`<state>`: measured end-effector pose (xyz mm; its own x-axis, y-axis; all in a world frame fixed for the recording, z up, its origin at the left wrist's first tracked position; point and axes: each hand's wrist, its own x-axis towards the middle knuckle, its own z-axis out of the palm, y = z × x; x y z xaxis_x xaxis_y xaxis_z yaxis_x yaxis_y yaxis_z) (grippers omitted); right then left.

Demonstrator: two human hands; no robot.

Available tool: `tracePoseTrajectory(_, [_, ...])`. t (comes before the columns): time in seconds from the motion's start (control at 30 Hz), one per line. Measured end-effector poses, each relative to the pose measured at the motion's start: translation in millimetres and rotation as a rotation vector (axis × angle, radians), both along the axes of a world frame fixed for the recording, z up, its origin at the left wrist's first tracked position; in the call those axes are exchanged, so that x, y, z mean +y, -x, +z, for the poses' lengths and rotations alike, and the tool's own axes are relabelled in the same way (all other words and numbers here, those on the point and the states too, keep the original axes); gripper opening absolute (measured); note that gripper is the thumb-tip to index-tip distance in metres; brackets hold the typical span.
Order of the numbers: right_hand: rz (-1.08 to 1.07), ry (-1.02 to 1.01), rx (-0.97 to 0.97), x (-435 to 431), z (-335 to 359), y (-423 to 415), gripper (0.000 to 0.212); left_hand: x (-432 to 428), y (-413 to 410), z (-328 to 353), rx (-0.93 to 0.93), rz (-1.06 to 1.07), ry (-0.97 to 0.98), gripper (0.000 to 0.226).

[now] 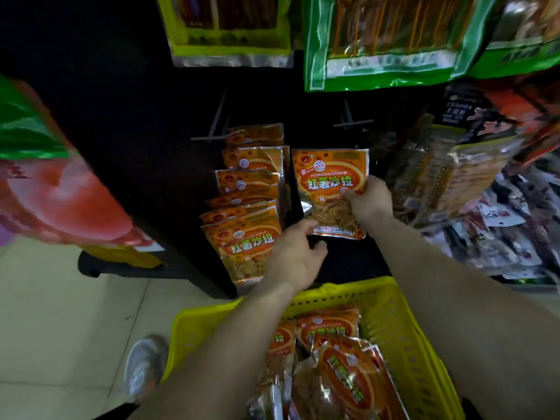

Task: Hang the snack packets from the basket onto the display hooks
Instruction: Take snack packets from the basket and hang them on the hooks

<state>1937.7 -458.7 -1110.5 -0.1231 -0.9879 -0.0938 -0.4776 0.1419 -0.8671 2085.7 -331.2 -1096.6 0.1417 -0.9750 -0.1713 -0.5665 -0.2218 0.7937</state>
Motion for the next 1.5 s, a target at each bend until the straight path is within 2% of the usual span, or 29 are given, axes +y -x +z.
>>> tracePoseTrajectory(0.17, [-0.03,-0.003,-0.072,-65,-33,-19,0.018,-45,9,-41,-0.052,0.01,-0.031,0.052])
tracePoseTrajectory(0.4, [-0.049,0.004,-0.225,-126,-54,-39,0.035,-89,14,-87,0.006,0.06,-0.092,0.064])
tracePoseTrajectory(0.57, [-0.04,-0.053,-0.155,-137,-69,-34,0.039,-111,17,-109,0.048,0.121,-0.137,0.068])
tracePoseTrajectory(0.77, [-0.022,-0.044,-0.175,-145,-67,-37,0.038,-136,28,-110,0.06,0.116,-0.136,0.07])
tracePoseTrajectory(0.87, [-0.033,-0.101,-0.052,-148,-71,-41,0.05,-147,30,-107,0.028,0.087,-0.146,0.071])
tracePoseTrajectory(1.03, [-0.088,-0.241,0.018,-148,-77,-42,0.079,-160,36,-105,-0.037,0.036,-0.135,0.071])
tracePoseTrajectory(1.23, [-0.166,-0.262,0.113,-135,-87,-43,0.052,-177,25,-108,-0.07,0.035,-0.138,0.077])
tracePoseTrajectory(1.37, [-0.189,-0.27,0.085,-136,-87,-41,0.047,-186,19,-115,-0.074,0.025,-0.178,0.081])
tracePoseTrajectory(1.5, [-0.088,-0.21,0.034,-137,-84,-45,0.043,-196,20,-118,-0.082,0.006,-0.2,0.081])
